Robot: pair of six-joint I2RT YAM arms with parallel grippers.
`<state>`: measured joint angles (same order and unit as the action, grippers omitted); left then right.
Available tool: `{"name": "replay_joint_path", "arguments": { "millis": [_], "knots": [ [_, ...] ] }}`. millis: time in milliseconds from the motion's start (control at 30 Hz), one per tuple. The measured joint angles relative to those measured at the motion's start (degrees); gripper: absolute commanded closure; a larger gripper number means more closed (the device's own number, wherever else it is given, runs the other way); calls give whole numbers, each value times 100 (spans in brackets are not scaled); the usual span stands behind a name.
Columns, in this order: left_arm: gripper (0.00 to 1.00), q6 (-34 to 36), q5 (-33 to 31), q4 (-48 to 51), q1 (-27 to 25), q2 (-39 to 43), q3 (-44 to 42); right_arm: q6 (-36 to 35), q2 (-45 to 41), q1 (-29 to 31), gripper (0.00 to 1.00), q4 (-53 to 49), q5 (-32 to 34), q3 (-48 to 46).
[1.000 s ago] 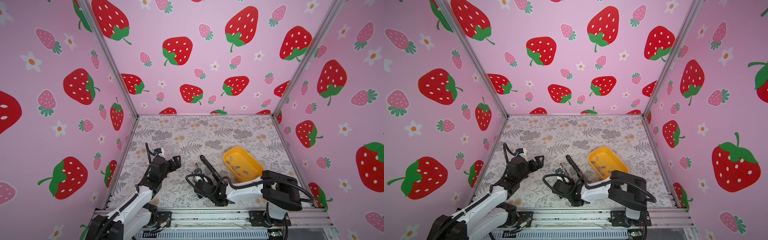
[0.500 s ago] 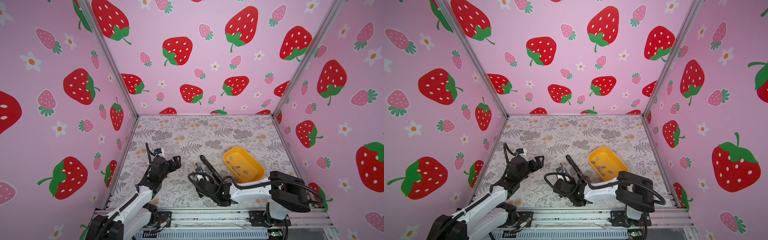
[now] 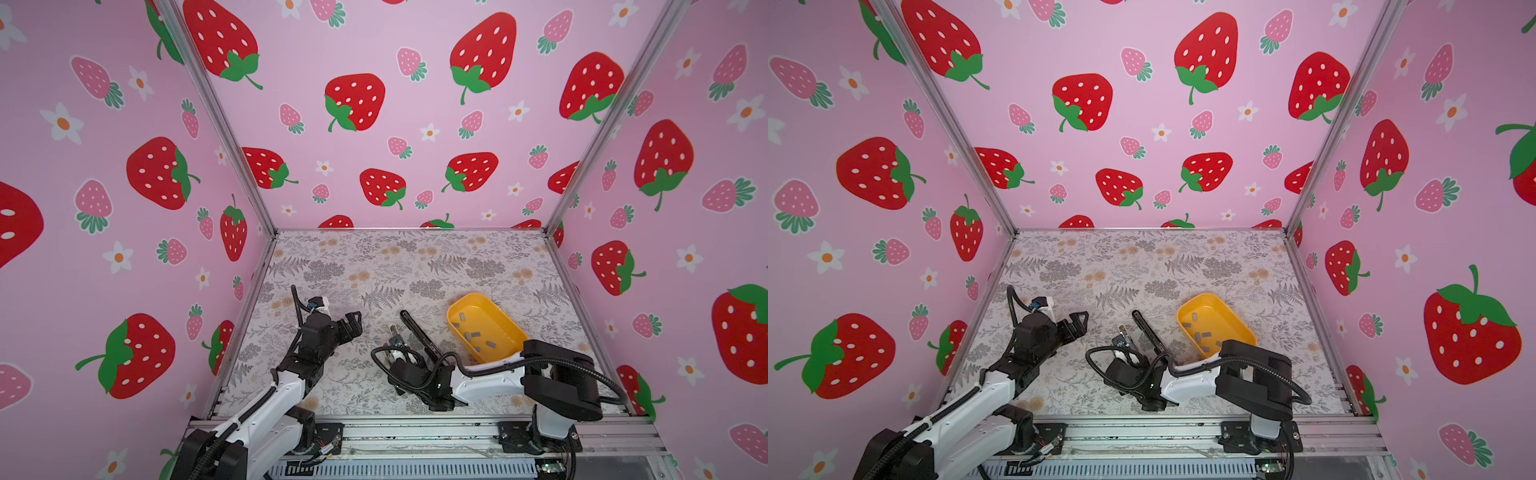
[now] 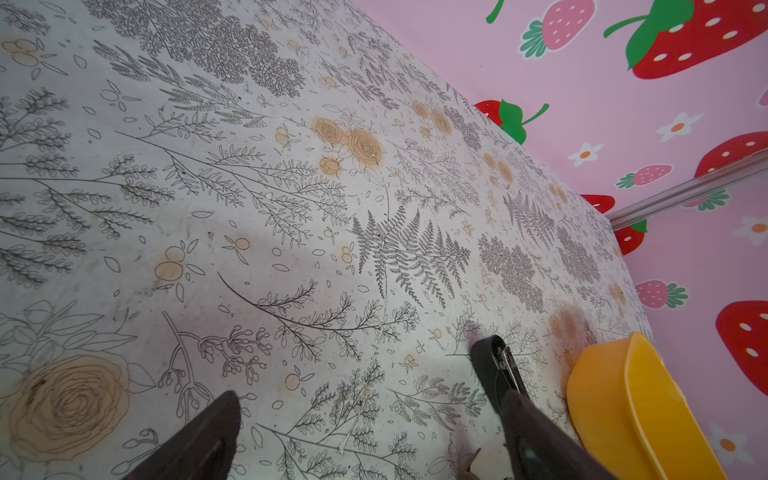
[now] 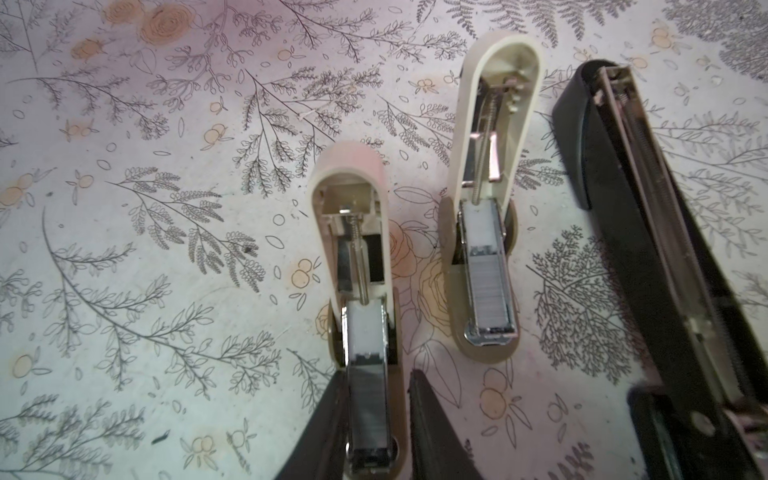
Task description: Load the staples into the stapler
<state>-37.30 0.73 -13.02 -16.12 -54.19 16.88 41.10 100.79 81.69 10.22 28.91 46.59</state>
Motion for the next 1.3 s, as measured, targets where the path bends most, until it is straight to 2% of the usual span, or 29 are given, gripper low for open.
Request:
{"name": "replay_joint_path", "arguments": {
  "millis": [467,900,1300],
  "knots": [
    [1,2,37,2,0,-2,0,-44,-450,-26,72,13,57,-48],
    [1,2,37,4,0,0,0,-46,15,-343,74,46,-87,-48],
    [1,2,37,4,0,0,2,-50,-238,-326,75,26,-76,-70]
  ]
}}
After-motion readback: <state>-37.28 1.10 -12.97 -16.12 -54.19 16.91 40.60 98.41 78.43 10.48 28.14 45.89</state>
